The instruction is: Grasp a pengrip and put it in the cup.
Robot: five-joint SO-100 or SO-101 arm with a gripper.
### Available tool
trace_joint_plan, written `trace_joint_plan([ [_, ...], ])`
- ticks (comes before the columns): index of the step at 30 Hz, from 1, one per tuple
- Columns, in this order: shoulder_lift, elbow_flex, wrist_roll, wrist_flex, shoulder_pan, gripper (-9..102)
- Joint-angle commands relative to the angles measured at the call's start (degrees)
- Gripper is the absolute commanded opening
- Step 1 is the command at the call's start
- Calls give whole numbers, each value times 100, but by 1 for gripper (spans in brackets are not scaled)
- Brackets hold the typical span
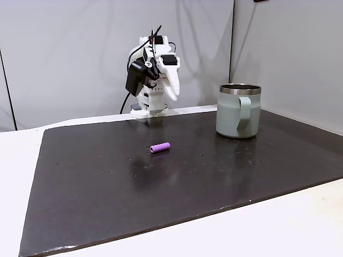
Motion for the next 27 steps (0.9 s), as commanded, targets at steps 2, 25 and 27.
trace_joint_plan([
  [2,-1521,-1538,-123,18,176,9],
  [25,-7743,-6574,-492,1187,1107,22],
  [27,-8200,-6864,-492,1301,1169,22],
])
